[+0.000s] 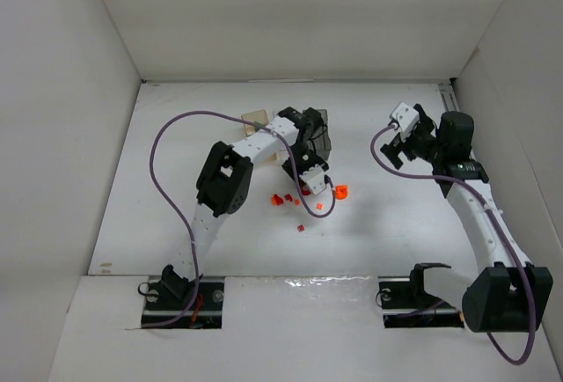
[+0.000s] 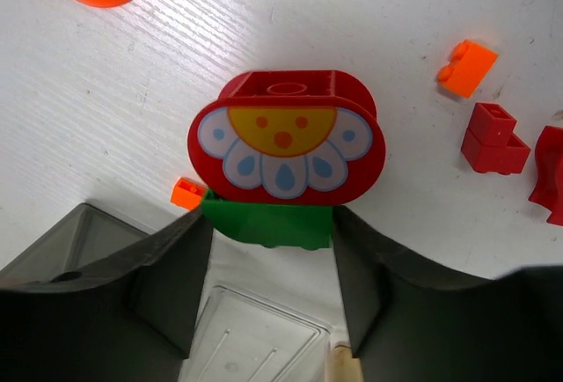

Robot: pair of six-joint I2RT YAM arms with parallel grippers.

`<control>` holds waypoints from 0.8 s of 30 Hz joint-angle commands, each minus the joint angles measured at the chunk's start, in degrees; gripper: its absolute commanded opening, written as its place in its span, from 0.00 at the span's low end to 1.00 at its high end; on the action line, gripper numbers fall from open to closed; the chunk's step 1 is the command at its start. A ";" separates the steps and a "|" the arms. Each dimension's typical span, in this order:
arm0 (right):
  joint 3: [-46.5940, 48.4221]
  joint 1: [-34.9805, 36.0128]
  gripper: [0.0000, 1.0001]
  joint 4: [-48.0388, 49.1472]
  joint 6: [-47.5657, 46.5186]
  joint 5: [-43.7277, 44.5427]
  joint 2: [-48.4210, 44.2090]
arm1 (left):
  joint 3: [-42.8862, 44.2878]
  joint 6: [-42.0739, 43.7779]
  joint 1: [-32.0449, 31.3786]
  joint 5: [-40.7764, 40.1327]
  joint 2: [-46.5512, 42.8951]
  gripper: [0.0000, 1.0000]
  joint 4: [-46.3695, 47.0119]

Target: Sort the legos into containers by color

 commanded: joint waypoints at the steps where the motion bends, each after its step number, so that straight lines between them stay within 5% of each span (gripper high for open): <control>1: 2.53 -0.30 0.99 0.80 -0.27 -1.89 0.17 | 0.25 12.43 -0.53 1.46 -0.80 0.49 -2.73; 9: 2.53 -0.30 0.99 0.80 -0.27 -2.42 0.70 | 0.25 9.37 -1.06 1.46 -0.80 0.10 -2.73; 17: 2.01 1.10 0.99 0.80 0.35 -5.76 1.23 | -1.69 -5.13 -1.06 2.77 -3.69 0.18 -2.12; 24: 1.39 2.77 0.97 1.85 0.35 -10.67 1.23 | -7.58 -17.27 -0.53 6.63 -9.24 0.03 -0.10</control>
